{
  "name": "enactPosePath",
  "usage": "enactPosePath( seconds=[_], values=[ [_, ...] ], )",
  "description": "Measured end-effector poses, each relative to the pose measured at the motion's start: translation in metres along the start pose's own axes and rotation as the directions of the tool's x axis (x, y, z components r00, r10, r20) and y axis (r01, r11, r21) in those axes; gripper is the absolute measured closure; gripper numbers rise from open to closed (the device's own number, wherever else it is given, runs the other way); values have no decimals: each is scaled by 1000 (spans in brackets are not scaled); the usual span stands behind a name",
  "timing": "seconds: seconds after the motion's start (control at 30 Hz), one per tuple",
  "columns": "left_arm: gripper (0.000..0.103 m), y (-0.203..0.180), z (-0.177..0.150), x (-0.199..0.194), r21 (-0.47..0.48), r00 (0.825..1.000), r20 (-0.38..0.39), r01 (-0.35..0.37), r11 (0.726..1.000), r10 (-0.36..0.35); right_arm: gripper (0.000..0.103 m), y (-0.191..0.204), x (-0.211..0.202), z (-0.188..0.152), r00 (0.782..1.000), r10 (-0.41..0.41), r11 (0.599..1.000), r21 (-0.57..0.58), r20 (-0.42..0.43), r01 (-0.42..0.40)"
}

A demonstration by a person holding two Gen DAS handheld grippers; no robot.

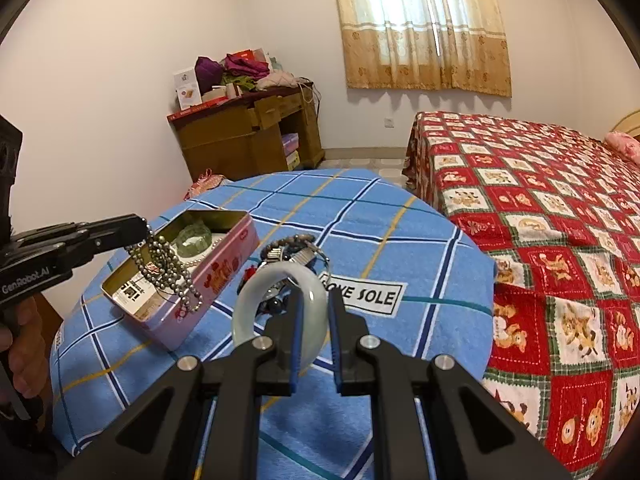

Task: Organize jewelry
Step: 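Lift the gold beads over the tin with the left tool while the right tool carries the white bangle there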

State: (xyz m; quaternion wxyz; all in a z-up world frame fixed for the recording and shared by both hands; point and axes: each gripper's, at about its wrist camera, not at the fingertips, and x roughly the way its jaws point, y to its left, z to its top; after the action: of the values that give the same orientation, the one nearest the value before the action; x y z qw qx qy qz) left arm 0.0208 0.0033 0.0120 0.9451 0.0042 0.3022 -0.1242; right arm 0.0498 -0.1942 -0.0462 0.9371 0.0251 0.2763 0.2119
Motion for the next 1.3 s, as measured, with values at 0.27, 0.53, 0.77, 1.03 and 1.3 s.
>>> enactPosePath(
  seconds=[0.27, 0.53, 0.77, 1.03, 1.3],
  values=[
    [99, 13, 3, -5, -24, 999, 19, -31, 999, 31, 89, 7, 2, 5, 1000, 20, 1000, -10, 3, -20],
    [99, 29, 2, -6, -55, 998, 22, -52, 997, 53, 89, 22, 7, 12, 999, 43, 999, -33, 3, -43],
    [99, 46, 2, -8, -88, 997, 26, -75, 993, 77, 89, 37, 13, 18, 998, 63, 996, -65, -2, -63],
    [99, 64, 4, -6, -120, 995, 25, -92, 988, 95, 89, 52, 22, 29, 996, 85, 992, -97, -4, -85],
    [99, 89, 7, -4, -146, 990, 26, -133, 980, 138, 89, 69, 36, 39, 994, 111, 987, -118, -11, -111]
  ],
)
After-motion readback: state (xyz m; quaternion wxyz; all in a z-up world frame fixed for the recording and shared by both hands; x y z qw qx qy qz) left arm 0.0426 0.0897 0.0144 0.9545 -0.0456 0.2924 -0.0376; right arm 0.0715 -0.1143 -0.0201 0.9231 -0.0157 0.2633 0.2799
